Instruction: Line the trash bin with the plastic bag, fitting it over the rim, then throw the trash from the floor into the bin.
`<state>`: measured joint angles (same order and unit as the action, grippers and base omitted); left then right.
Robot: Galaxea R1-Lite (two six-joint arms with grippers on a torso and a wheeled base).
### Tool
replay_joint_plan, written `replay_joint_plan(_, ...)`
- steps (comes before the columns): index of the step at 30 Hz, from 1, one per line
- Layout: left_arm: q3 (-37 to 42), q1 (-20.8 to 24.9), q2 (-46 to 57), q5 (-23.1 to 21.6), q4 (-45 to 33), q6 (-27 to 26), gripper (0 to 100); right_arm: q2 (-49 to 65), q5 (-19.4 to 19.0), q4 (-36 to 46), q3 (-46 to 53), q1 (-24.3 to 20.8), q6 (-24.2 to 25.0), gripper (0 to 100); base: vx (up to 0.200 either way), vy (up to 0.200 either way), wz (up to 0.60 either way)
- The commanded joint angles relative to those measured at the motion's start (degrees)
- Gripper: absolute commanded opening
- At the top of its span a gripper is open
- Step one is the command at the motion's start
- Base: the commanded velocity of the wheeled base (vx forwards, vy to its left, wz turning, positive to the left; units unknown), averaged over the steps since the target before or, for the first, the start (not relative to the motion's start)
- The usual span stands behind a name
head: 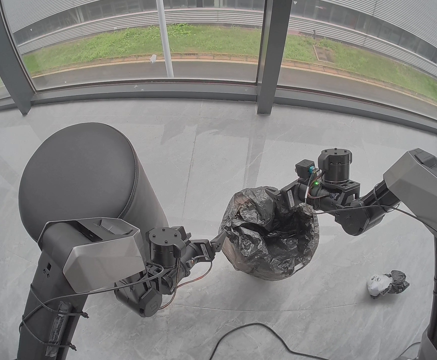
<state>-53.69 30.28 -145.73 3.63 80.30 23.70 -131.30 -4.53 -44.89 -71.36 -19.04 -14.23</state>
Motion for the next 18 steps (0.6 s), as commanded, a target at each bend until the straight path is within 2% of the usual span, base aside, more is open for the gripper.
replay_joint_plan(1,-0.5,-0.4,-1.8,0.1,0.0,0.0,100,1.3,-0.1,-0.1,1.9,1.1,-0.1,100,0.0,0.0,0.0)
replay_joint_plan(8,-2.7,-0.3,-6.2,0.0,0.0,-0.1,100,5.4,-0.3,-2.0,7.1,1.6,0.3,100,0.0,0.0,0.0)
replay_joint_plan(18,-8.6,0.1,-10.6,-1.1,-1.2,-0.2,100,10.2,-0.2,-2.1,9.7,1.6,1.5,100,0.0,0.0,0.0)
